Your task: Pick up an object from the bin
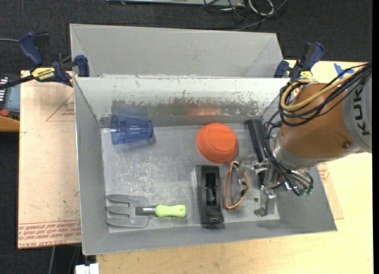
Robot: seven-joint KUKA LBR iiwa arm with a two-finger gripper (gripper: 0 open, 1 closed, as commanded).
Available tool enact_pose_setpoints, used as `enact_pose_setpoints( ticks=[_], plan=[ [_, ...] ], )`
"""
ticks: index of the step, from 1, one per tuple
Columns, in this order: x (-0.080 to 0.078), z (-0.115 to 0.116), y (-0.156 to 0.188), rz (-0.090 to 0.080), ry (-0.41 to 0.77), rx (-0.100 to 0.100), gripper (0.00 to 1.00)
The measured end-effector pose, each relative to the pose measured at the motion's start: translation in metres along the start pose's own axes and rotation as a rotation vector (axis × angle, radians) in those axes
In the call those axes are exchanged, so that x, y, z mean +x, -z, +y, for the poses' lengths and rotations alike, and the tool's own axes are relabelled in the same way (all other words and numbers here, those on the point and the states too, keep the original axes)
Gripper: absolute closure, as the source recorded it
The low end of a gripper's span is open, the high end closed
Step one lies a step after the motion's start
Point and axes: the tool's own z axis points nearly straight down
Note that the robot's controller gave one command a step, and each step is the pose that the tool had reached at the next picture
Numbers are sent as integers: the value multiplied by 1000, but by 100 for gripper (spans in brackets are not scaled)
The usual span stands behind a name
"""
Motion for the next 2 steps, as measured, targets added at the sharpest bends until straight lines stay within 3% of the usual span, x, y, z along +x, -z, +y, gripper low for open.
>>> enact_pose_setpoints(
  ticks=[1, 2],
  plan=[
    [4, 22, 12, -5, 212, 3, 0],
    [8, 8, -18, 3, 477, -4, 0]
  ],
)
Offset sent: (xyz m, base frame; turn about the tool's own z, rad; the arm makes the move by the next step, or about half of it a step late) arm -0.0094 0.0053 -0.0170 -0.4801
